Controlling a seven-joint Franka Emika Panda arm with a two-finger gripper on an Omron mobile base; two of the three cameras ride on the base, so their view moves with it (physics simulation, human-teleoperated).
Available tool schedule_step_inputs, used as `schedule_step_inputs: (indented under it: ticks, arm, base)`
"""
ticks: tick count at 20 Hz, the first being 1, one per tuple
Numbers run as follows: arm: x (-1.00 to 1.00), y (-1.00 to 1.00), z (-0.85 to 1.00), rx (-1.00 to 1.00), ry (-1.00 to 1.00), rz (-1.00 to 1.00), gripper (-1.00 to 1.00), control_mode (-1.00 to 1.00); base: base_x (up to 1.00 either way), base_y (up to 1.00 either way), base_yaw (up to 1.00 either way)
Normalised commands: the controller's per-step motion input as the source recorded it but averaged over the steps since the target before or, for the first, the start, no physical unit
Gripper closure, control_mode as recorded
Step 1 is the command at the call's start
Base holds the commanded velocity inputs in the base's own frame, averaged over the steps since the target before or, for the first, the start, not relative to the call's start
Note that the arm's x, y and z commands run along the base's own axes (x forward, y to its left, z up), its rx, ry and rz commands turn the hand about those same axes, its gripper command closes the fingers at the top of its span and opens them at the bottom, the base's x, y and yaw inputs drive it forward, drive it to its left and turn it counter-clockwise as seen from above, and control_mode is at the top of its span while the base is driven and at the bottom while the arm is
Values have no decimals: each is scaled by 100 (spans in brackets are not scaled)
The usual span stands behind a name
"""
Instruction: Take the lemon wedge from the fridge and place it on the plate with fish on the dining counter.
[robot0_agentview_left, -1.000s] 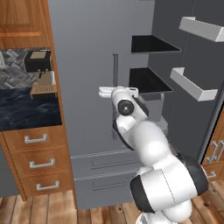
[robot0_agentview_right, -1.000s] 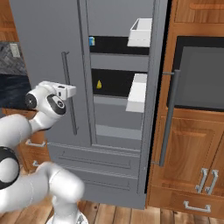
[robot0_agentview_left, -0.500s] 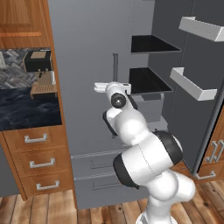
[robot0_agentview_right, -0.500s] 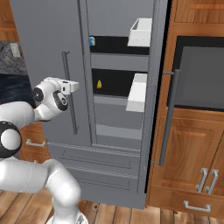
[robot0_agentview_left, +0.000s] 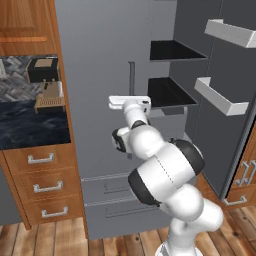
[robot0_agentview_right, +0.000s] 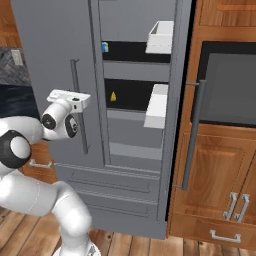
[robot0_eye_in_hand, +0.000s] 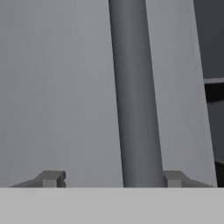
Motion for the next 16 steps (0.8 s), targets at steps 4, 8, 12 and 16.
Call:
schedule_step_inputs:
  ticks: [4,8,12,16]
  arm:
    - [0,0,0,0,0,0,100,-100]
    - [-29,34,7,0,0,0,100,-100]
    - [-78,96,35,0,0,0,100,-100]
    - [-100,100,48,0,0,0,100,-100]
  base:
    - [0,0,0]
    - [0,0,0]
    - [0,0,0]
    - [0,0,0]
